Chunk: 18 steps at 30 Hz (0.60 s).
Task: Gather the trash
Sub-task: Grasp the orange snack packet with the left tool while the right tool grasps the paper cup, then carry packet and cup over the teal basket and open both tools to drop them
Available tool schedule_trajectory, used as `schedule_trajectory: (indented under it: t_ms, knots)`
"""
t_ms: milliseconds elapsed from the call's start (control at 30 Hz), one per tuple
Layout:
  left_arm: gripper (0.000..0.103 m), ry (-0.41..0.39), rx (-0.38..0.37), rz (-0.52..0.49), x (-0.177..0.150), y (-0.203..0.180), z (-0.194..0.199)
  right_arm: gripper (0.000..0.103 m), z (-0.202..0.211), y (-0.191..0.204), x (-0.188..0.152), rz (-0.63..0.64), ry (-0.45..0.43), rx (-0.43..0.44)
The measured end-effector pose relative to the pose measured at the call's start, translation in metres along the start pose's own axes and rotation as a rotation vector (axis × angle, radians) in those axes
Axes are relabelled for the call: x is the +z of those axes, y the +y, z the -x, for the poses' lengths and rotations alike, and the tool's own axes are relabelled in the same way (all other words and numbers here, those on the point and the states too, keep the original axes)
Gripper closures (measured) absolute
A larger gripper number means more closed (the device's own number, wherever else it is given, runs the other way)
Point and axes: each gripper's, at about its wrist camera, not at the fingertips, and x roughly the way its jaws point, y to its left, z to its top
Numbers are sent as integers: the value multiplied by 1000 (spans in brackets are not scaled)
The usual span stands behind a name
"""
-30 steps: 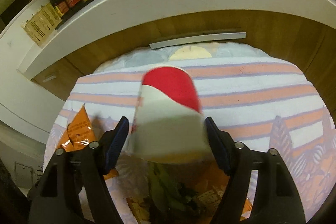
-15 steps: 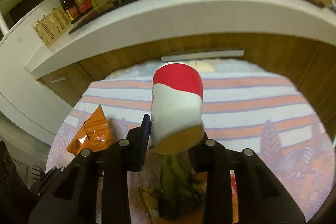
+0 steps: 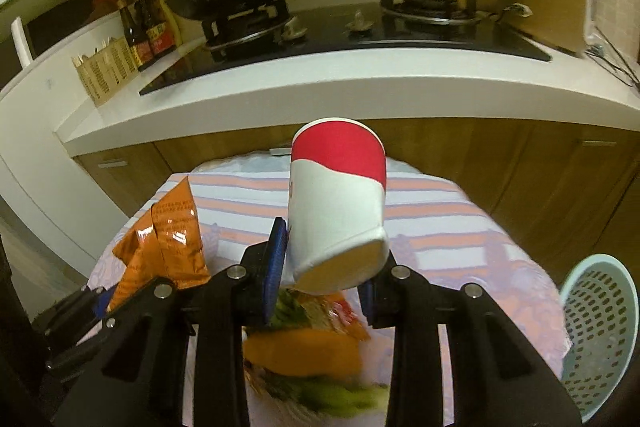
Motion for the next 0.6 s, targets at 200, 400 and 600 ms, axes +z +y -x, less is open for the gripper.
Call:
schedule_trajectory:
  t_ms: [200, 400, 600]
  knots:
    - [79, -4, -52, -61, 1, -53, 4, 74, 43, -34, -10, 2, -51, -70]
    - [79, 20, -114, -101, -1, -105, -8, 74, 79, -71, -26, -1, -83, -137]
    - [79, 68, -173, -154, -12, -168, -33, 74, 101, -126, -48, -49, -86, -194]
